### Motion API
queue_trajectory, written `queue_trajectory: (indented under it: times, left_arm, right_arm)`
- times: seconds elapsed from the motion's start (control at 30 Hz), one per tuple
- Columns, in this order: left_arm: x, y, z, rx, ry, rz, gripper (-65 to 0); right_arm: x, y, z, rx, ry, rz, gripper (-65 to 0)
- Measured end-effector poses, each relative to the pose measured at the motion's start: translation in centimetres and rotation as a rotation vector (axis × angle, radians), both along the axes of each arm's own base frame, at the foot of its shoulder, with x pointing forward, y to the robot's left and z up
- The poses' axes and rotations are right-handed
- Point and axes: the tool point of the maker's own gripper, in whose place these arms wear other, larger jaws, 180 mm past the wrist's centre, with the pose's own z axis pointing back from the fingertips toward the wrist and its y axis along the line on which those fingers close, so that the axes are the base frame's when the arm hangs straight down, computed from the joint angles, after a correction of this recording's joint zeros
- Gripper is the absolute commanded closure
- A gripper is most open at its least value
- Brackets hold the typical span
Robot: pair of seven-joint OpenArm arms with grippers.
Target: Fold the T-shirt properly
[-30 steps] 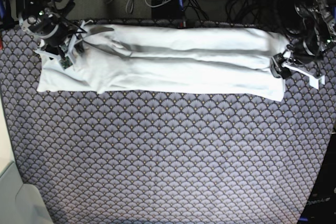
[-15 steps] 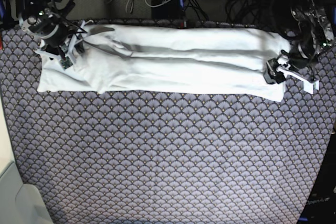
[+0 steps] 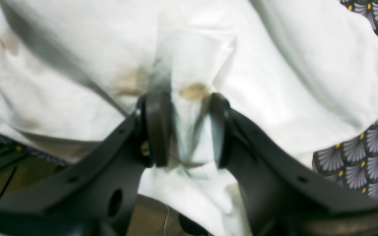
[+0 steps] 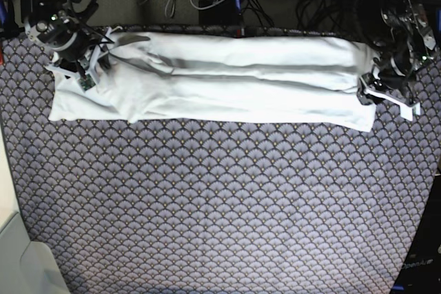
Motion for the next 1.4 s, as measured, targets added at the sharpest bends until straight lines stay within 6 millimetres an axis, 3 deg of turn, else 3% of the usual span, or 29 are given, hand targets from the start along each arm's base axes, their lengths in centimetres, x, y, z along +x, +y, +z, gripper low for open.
queue_trajectory:
  times: [0.2,0.47,0.7,0.8,0.87,1.0,1.13,1.27,1.4]
  left_arm:
    - [-0.3,-0.5,-0.2,-0.023,0.022,-0.014,0.0]
    - [-0.6,-1.3,1.4,0.031,0.039,-0.056,-0.4]
    - [1.5,-4.1,8.0,0.093,-0.111,-0.147,-0.4]
    - [1.2,-5.8,8.9,0.137,-0.094,-0.219,-0.4]
    - [1.5,-7.4,9.5,0.168,-0.100,-0.280,-0.4]
    - [1.7,-14.8,9.8,0.060,-0.142,-0.394,-0.4]
    - [1.1,-19.8,8.8,-0.038,-0.100,-0.412,-0.4]
    - [0.7,-25.8,9.5,-0.151,-0.102,-0.485,-0.4]
    - [1.2,-29.0,9.2,-0.208,-0.071,-0.488,-0.4]
  right_arm:
    - [0.0,0.0,0.0,0.000,0.000,0.000,-22.3]
    - [0.0,0.0,0.0,0.000,0.001,-0.001,-22.3]
    - [0.0,0.0,0.0,-0.002,0.003,-0.001,-22.3]
    - [0.0,0.0,0.0,-0.002,0.003,-0.001,-22.2]
    - [0.0,-0.1,0.0,-0.002,0.002,-0.001,-22.2]
    - [0.0,-0.1,0.0,-0.004,0.005,-0.001,-22.2]
    - [0.0,-0.1,0.0,-0.002,0.002,0.002,-22.2]
    - [0.0,-0.2,0.0,-0.006,0.005,0.001,-22.2]
    - [0.0,-0.1,0.0,-0.006,0.003,0.003,-22.2]
